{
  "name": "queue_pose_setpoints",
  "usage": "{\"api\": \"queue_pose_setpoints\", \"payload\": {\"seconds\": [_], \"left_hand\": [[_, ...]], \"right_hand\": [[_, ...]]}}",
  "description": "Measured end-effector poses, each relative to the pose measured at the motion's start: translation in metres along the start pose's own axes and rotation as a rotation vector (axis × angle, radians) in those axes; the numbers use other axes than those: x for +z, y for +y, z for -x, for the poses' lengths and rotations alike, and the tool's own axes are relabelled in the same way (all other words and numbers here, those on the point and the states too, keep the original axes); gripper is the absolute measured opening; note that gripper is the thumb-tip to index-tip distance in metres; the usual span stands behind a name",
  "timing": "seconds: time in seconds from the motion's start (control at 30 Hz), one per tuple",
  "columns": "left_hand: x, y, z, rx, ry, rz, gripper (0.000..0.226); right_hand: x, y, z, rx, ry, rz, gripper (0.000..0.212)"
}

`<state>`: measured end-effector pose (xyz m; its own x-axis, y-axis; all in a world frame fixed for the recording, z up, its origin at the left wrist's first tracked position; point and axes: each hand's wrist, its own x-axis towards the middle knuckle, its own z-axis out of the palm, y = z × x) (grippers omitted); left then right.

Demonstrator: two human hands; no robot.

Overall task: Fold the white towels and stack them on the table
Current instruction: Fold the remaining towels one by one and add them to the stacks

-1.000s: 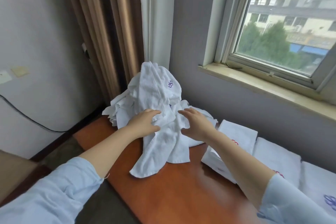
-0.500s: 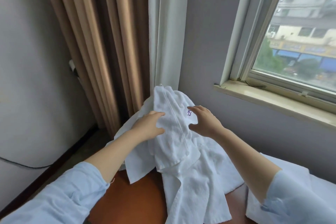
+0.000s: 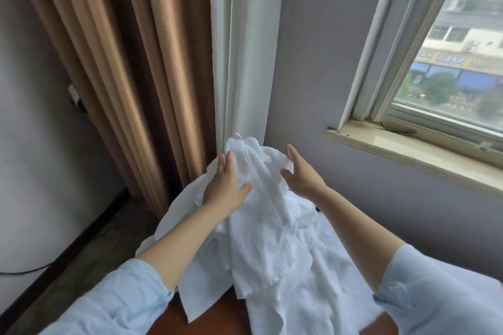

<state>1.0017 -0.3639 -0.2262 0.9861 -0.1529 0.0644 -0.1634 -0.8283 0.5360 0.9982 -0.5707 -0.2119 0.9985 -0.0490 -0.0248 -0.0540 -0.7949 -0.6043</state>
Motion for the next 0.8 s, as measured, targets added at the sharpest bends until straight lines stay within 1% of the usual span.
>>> {"api": "queue_pose_setpoints", "payload": {"seconds": [0.07, 0.1, 0.17, 0.2, 0.23, 0.37, 0.43, 0.53, 0.67, 0.8], "left_hand": [[0.003, -0.001, -0.004, 0.01, 0.052, 0.041, 0.09], [0.004, -0.001, -0.004, 0.014, 0.083, 0.069, 0.087], [0.004, 0.001, -0.003, 0.004, 0.144, 0.131, 0.081], [0.003, 0.003, -0.002, -0.007, 0.173, 0.161, 0.078], [0.003, 0.005, 0.0, -0.018, 0.2, 0.194, 0.075], [0.001, 0.018, 0.014, -0.027, 0.267, 0.332, 0.066], [0.0, 0.031, 0.026, 0.006, 0.289, 0.376, 0.062], [-0.002, 0.054, 0.049, 0.092, 0.316, 0.461, 0.055], [0.002, 0.082, 0.089, 0.152, 0.272, 0.527, 0.041], [0.013, 0.111, 0.131, 0.239, 0.228, 0.528, 0.038]], "right_hand": [[0.004, 0.0, -0.008, 0.03, 0.02, -0.047, 0.063], [0.007, 0.001, -0.012, 0.05, 0.041, -0.07, 0.054], [0.011, 0.002, -0.012, 0.079, 0.077, -0.118, 0.026], [0.013, 0.003, -0.009, 0.083, 0.095, -0.137, 0.018], [0.013, 0.004, -0.006, 0.075, 0.115, -0.153, 0.016], [-0.005, 0.005, 0.022, 0.013, 0.217, -0.277, 0.01], [-0.02, 0.005, 0.04, -0.006, 0.256, -0.302, 0.005], [-0.039, 0.01, 0.073, -0.037, 0.29, -0.285, 0.019], [-0.061, 0.02, 0.13, -0.043, 0.307, -0.321, 0.018], [-0.08, 0.034, 0.187, -0.024, 0.298, -0.332, 0.02]]}}
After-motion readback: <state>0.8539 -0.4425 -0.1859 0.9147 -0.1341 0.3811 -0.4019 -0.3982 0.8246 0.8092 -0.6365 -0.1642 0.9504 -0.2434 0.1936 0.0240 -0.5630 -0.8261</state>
